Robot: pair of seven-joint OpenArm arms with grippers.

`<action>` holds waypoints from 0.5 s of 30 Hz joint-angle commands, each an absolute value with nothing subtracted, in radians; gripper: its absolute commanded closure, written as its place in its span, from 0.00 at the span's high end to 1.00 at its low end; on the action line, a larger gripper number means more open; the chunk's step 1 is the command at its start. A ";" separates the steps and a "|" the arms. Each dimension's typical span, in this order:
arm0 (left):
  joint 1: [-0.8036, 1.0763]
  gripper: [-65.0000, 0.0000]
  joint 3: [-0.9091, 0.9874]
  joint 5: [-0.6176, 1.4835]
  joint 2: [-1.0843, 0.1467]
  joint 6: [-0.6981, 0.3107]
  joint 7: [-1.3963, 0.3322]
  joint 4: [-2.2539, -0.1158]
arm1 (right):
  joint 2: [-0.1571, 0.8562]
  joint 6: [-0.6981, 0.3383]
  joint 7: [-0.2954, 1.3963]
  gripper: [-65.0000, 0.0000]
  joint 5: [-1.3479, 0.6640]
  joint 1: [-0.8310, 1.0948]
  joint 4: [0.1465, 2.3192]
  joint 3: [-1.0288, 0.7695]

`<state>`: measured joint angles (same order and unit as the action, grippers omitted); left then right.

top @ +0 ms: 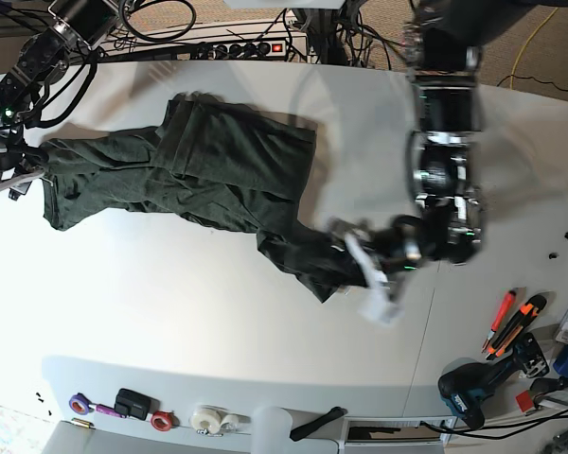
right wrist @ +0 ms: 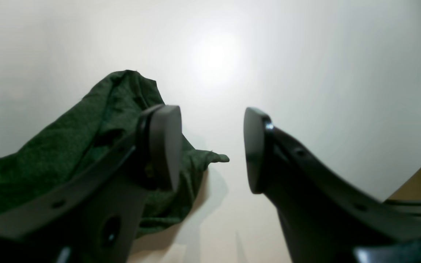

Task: Layout the t-shirt on the table in an organized manner, then fold the t-shirt properly
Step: 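Grasp the shirt end with the left gripper and fold it toward the right gripper, then push the folded end onto the strip with the left gripper and release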

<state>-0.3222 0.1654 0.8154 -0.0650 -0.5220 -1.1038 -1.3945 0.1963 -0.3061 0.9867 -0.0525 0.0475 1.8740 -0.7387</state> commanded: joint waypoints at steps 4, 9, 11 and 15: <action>-0.341 0.63 0.145 0.723 -0.118 -0.460 -0.995 -1.360 | 0.215 -0.301 0.958 0.42 -0.072 0.039 1.890 -0.741; -0.344 0.63 0.093 0.661 -0.117 -0.436 -0.912 -1.287 | 0.213 -0.302 0.963 0.42 -0.079 0.039 1.890 -0.741; -0.350 0.63 0.050 0.629 -0.117 -0.412 -0.876 -1.254 | 0.213 -0.302 0.966 0.42 -0.079 0.039 1.890 -0.741; -0.367 0.60 -0.052 0.567 -0.110 -0.344 -0.804 -1.203 | 0.213 -0.301 0.968 0.42 -0.079 0.039 1.890 -0.741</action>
